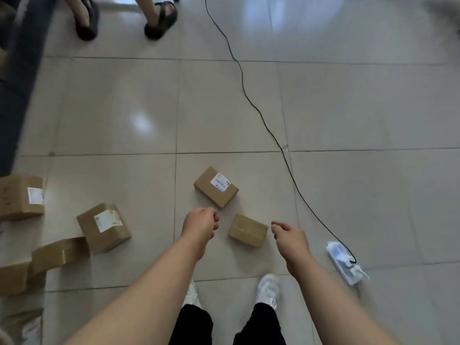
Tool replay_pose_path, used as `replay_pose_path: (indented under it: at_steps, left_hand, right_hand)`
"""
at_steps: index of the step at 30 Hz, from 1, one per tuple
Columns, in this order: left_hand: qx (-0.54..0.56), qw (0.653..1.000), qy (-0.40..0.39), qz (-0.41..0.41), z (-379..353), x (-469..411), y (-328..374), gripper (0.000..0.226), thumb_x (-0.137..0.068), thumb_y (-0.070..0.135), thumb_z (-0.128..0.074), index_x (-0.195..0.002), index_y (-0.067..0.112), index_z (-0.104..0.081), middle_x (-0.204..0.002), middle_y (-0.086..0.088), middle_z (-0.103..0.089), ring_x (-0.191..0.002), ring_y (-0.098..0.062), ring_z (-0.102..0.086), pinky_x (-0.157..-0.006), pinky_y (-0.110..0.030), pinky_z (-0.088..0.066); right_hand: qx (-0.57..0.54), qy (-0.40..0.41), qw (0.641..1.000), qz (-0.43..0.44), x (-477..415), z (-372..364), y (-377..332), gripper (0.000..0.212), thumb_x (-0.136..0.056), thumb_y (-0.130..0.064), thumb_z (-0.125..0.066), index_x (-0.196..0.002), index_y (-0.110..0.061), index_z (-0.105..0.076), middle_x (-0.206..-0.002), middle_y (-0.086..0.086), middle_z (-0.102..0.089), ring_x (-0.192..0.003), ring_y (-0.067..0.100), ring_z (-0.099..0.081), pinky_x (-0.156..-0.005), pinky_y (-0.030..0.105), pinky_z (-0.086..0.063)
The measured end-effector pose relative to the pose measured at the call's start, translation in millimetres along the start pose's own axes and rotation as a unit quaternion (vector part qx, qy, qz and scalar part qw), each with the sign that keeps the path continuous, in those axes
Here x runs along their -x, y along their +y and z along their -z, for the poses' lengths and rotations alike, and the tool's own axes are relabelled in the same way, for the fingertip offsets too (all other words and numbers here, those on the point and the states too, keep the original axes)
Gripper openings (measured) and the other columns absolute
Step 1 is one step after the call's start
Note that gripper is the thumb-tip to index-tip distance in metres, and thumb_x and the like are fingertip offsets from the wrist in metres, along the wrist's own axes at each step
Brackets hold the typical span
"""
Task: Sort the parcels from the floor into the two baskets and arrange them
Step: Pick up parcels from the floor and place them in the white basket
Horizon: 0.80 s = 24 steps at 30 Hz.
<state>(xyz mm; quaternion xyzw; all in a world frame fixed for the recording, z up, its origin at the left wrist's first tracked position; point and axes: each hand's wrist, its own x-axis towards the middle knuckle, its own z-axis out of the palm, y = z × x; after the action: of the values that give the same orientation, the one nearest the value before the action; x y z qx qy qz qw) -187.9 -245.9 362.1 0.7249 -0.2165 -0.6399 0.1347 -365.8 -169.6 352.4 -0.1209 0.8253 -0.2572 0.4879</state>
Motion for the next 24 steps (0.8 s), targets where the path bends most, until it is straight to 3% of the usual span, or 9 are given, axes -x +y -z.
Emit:
replay_pose_path:
  at_steps: [5, 10, 13, 14, 16, 18, 21, 23, 24]
  left_hand:
    - [-0.064, 0.997, 0.007, 0.031, -59.7, -116.2, -57.6, 0.013, -0.087, 0.015, -0.047, -0.074, 0.015, -0.051, -0.079, -0.007, -0.048, -0.075, -0.02, -0.04, -0.068, -0.033, -0.03]
    - [-0.112, 0.992, 0.036, 0.052, -98.7, -200.1, -102.5, 0.026, -0.093, 0.012, -0.042, -0.067, 0.013, -0.046, -0.067, -0.005, -0.041, -0.06, -0.019, -0.033, -0.06, -0.031, -0.028]
    - [-0.153, 0.986, 0.033, 0.06, -130.0, -259.3, -147.8, 0.03, -0.096, 0.01, -0.038, -0.067, 0.015, -0.044, -0.075, -0.007, -0.044, -0.063, -0.02, -0.035, -0.062, -0.03, -0.028]
    - [-0.16, 0.985, 0.017, 0.066, -132.3, -266.5, -152.7, 0.029, -0.098, 0.01, -0.037, -0.071, 0.015, -0.048, -0.086, -0.01, -0.05, -0.072, -0.021, -0.041, -0.066, -0.029, -0.031]
    - [-0.183, 0.982, 0.003, 0.053, -143.0, -290.1, -171.3, 0.026, -0.1, 0.012, -0.036, -0.106, 0.008, -0.061, -0.119, -0.014, -0.055, -0.102, -0.023, -0.05, -0.083, -0.028, -0.036]
    - [-0.192, 0.98, 0.0, 0.055, -150.3, -307.9, -179.2, 0.039, -0.101, 0.012, -0.036, -0.137, 0.004, -0.048, -0.14, -0.012, -0.049, -0.122, -0.024, -0.047, -0.094, -0.027, -0.036]
    - [-0.186, 0.981, -0.025, 0.053, -154.6, -318.8, -188.5, 0.039, -0.098, 0.007, -0.034, -0.132, 0.007, -0.054, -0.129, -0.013, -0.058, -0.105, -0.022, -0.053, -0.083, -0.024, -0.038]
    - [-0.163, 0.985, -0.022, 0.051, -153.8, -314.6, -187.6, 0.037, -0.098, 0.01, -0.036, -0.127, 0.012, -0.058, -0.122, -0.009, -0.061, -0.102, -0.02, -0.055, -0.083, -0.024, -0.04]
    - [-0.156, 0.986, -0.019, 0.053, -152.4, -309.2, -184.6, 0.035, -0.098, 0.013, -0.038, -0.127, 0.014, -0.059, -0.122, -0.006, -0.062, -0.104, -0.019, -0.056, -0.085, -0.025, -0.041]
  right_hand:
    - [0.034, -0.021, 0.998, -0.049, -122.6, -21.8, 60.0, 0.029, -0.096, -0.013, -0.054, -0.122, -0.005, -0.065, -0.108, 0.005, -0.064, -0.095, 0.016, -0.055, -0.08, 0.024, -0.038]
    - [0.073, -0.024, 0.994, -0.076, -207.3, -34.8, 108.3, 0.039, -0.098, -0.017, -0.053, -0.134, -0.006, -0.056, -0.13, 0.011, -0.059, -0.109, 0.021, -0.055, -0.086, 0.024, -0.037]
    - [0.088, -0.055, 0.988, -0.118, -265.1, -47.3, 158.9, 0.047, -0.099, -0.018, -0.052, -0.143, -0.007, -0.045, -0.139, 0.012, -0.054, -0.119, 0.024, -0.053, -0.089, 0.024, -0.035]
    - [0.089, -0.06, 0.987, -0.121, -271.2, -51.0, 163.8, 0.049, -0.099, -0.017, -0.052, -0.145, -0.007, -0.042, -0.142, 0.013, -0.051, -0.125, 0.024, -0.051, -0.092, 0.024, -0.035]
    - [0.098, -0.075, 0.985, -0.123, -290.1, -59.6, 184.9, 0.049, -0.099, -0.015, -0.051, -0.146, -0.005, -0.04, -0.143, 0.01, -0.05, -0.132, 0.024, -0.046, -0.099, 0.025, -0.035]
    - [0.087, -0.089, 0.984, -0.127, -304.3, -69.7, 193.9, 0.04, -0.1, -0.008, -0.048, -0.14, -0.003, -0.046, -0.125, 0.003, -0.055, -0.119, 0.02, -0.052, -0.093, 0.023, -0.038]
    - [0.053, -0.086, 0.988, -0.118, -313.5, -80.5, 203.3, 0.035, -0.099, -0.003, -0.047, -0.133, -0.004, -0.051, -0.105, -0.002, -0.058, -0.097, 0.013, -0.05, -0.076, 0.022, -0.039]
    - [0.032, -0.07, 0.989, -0.125, -311.0, -81.0, 203.2, 0.04, -0.098, -0.006, -0.048, -0.138, -0.007, -0.047, -0.104, -0.004, -0.056, -0.099, 0.015, -0.05, -0.079, 0.022, -0.038]
    - [0.022, -0.066, 0.989, -0.13, -308.7, -78.1, 202.5, 0.043, -0.098, -0.01, -0.049, -0.141, -0.01, -0.045, -0.115, -0.002, -0.056, -0.106, 0.016, -0.051, -0.086, 0.022, -0.037]
